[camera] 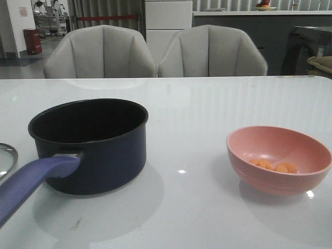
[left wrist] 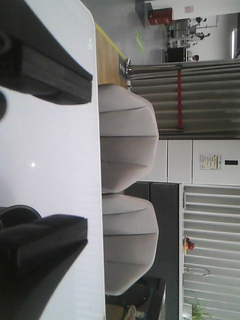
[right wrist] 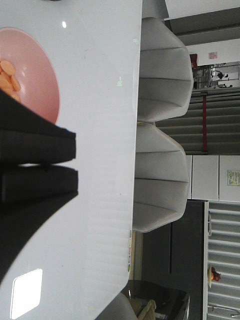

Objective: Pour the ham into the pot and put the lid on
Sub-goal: 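Move the right gripper above the pink bowl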

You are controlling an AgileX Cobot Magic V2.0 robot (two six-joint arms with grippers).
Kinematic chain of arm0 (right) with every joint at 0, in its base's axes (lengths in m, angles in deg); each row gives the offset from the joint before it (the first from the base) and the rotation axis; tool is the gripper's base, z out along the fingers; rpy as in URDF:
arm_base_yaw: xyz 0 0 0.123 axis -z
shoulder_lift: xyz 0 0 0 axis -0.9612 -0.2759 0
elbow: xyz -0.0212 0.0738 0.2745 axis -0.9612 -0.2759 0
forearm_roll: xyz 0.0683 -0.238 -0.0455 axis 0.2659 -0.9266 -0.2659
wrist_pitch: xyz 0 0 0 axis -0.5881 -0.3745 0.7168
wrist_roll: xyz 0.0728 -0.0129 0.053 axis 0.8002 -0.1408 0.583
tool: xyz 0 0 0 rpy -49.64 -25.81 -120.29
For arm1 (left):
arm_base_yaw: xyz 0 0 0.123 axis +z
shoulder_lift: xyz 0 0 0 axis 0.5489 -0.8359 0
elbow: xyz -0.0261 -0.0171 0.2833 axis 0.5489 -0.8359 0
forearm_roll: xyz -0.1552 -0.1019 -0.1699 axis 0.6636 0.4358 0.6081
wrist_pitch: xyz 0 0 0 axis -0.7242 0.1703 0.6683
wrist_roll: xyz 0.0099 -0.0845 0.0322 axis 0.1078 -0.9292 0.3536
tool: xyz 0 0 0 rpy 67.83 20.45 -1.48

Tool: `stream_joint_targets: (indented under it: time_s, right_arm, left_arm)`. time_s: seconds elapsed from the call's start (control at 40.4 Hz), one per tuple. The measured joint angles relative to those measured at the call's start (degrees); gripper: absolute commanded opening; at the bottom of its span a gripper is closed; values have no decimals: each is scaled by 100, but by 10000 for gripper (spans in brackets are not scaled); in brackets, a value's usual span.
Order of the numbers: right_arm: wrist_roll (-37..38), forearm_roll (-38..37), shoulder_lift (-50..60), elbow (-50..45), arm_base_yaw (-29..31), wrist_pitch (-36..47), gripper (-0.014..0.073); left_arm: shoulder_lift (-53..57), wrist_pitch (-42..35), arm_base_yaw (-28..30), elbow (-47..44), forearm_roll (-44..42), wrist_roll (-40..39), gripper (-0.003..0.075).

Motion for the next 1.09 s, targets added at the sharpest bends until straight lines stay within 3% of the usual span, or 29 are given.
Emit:
stream_joint_targets:
  time_s: [0.322,0.816,0.915,1.089]
  right_arm:
    - [306,273,0,16,0,857,175]
    - [438,46,-2486,2802,-11,-2345,175]
    - [438,46,-2740,2979,-11,-3001,175]
    - [448,46,-2826,2987,-11,-3262,180]
  left_arm:
    - [0,0,-17,0,0,0,501]
    - [0,0,-17,0,0,0,501]
    - [0,0,-17,0,0,0,501]
    - [0,0,-17,0,0,0,501]
